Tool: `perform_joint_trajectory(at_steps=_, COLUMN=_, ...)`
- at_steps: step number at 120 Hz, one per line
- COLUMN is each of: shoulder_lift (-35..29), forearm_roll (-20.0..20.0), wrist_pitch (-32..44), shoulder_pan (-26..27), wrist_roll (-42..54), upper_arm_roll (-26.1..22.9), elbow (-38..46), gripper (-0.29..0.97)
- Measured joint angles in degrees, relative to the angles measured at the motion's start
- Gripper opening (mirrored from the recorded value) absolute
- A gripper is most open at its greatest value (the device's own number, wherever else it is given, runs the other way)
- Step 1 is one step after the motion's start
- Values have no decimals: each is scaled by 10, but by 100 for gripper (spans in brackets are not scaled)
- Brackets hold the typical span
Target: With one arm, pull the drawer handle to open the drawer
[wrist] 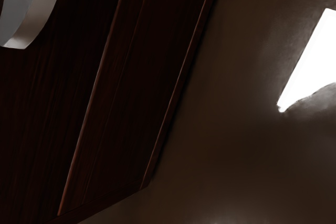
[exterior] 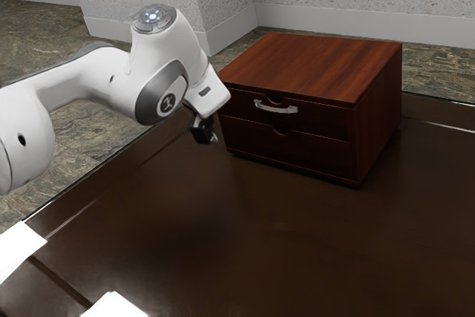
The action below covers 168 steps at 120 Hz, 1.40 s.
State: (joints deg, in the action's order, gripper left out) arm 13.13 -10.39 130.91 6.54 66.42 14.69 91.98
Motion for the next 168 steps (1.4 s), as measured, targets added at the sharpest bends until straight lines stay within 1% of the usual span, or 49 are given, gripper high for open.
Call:
perform_joint_trajectory(at_steps=45, shoulder_lift=48, forearm_roll=7, wrist_pitch=39, shoulder_pan=-3, wrist_roll=59, upper_arm_roll=-33, elbow=-34, gripper=68)
perform_joint_trajectory(at_steps=54, shoulder_lift=52, forearm_roll=8, wrist_pitch=42, shoulder_pan=-3, wrist_roll=67, upper_arm_roll=-34, elbow=-41, gripper=65)
perform_joint_trajectory(at_steps=57, shoulder_lift=55, forearm_roll=9, wrist_pitch=43, shoulder_pan=-3, wrist_roll=69, upper_arm_roll=-34, elbow=-45, gripper=69)
perform_joint_trajectory(at_steps=82, shoulder_lift=65, forearm_roll=20, wrist_pitch=48, shoulder_pan=1, wrist_roll=86, upper_arm_roll=-45, elbow=-54, gripper=71)
perform_joint_trajectory(at_steps=88, shoulder_lift=69, forearm_roll=16, wrist_pitch=48, shoulder_pan=2, wrist_roll=89, upper_arm_roll=-47, elbow=-55, gripper=69)
perform_joint_trajectory(at_steps=101, shoulder_lift=75, forearm_roll=13, wrist_pitch=50, shoulder_pan=1, wrist_roll=95, upper_arm_roll=-48, elbow=-55, gripper=69)
perform_joint_trajectory(at_steps=104, shoulder_lift=75, forearm_roll=13, wrist_pitch=50, shoulder_pan=1, wrist_roll=96, upper_arm_roll=-48, elbow=-55, gripper=71)
perform_joint_trajectory(at_steps=111, shoulder_lift=76, forearm_roll=13, wrist_pitch=50, shoulder_pan=2, wrist_roll=99, upper_arm_roll=-47, elbow=-55, gripper=69)
perform_joint_trajectory(at_steps=132, shoulder_lift=72, forearm_roll=14, wrist_pitch=51, shoulder_pan=10, wrist_roll=106, upper_arm_roll=-39, elbow=-47, gripper=70)
perform_joint_trajectory(at_steps=137, shoulder_lift=70, forearm_roll=13, wrist_pitch=51, shoulder_pan=19, wrist_roll=107, upper_arm_roll=-29, elbow=-43, gripper=69)
perform_joint_trajectory(at_steps=141, shoulder_lift=68, forearm_roll=13, wrist_pitch=50, shoulder_pan=37, wrist_roll=107, upper_arm_roll=-11, elbow=-41, gripper=67)
perform_joint_trajectory(at_steps=147, shoulder_lift=64, forearm_roll=12, wrist_pitch=50, shoulder_pan=52, wrist_roll=108, upper_arm_roll=5, elbow=-36, gripper=58)
perform_joint_trajectory(at_steps=168, shoulder_lift=49, forearm_roll=9, wrist_pitch=46, shoulder_pan=77, wrist_roll=113, upper_arm_roll=14, elbow=-18, gripper=67)
